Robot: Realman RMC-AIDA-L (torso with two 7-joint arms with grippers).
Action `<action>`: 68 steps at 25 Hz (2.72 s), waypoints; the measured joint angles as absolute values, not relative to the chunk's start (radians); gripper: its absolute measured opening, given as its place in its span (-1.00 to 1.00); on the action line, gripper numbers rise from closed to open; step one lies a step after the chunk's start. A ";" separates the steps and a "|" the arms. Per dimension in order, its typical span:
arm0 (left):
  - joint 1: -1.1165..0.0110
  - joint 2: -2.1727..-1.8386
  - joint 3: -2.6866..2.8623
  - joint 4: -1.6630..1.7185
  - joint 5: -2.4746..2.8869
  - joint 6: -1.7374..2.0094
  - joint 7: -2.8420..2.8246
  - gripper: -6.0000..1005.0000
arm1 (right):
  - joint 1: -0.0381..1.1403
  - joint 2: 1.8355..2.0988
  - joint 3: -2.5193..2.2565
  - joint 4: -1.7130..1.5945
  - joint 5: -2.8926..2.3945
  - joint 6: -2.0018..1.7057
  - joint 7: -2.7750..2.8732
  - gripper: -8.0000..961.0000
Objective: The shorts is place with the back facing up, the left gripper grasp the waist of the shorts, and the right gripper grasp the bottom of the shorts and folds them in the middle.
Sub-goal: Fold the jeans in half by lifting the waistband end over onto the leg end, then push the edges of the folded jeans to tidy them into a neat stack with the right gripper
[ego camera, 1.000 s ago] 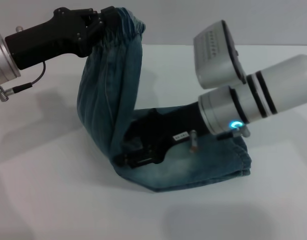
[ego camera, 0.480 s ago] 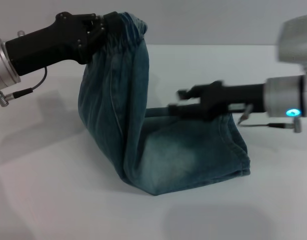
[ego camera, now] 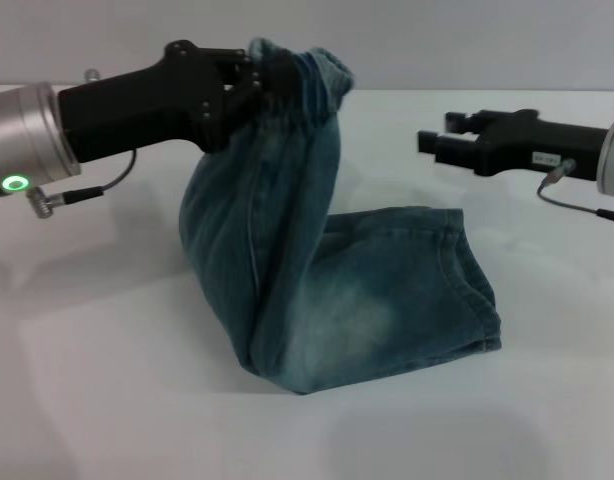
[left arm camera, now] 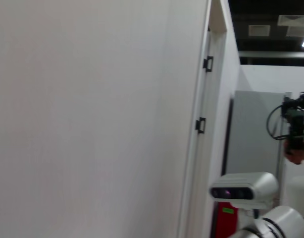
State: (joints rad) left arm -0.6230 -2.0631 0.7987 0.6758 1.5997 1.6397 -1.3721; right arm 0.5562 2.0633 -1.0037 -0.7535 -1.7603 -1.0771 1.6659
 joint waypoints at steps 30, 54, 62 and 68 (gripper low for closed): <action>-0.640 -2.062 0.999 0.682 1.451 1.523 -1.422 -0.19 | 0.552 2.068 -0.925 -0.688 -1.712 -0.887 1.640 0.16; -0.315 -2.060 0.823 0.472 0.876 1.466 -1.050 0.70 | 0.696 2.030 -0.998 -0.823 -1.728 -1.668 1.587 0.16; -0.313 -2.059 0.788 0.434 0.864 1.463 -1.025 0.70 | 0.780 2.072 -1.191 -0.752 -1.875 -1.685 1.619 0.16; -0.320 -2.062 0.786 0.430 0.864 1.462 -1.012 0.70 | 0.827 2.082 -1.313 -0.641 -1.870 -1.615 1.620 0.16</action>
State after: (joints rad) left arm -0.3198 -2.0622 0.7858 0.4301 0.8636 1.4624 -1.0123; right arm 0.8271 2.0820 -1.3127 -0.6409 -1.8696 -1.6153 1.6201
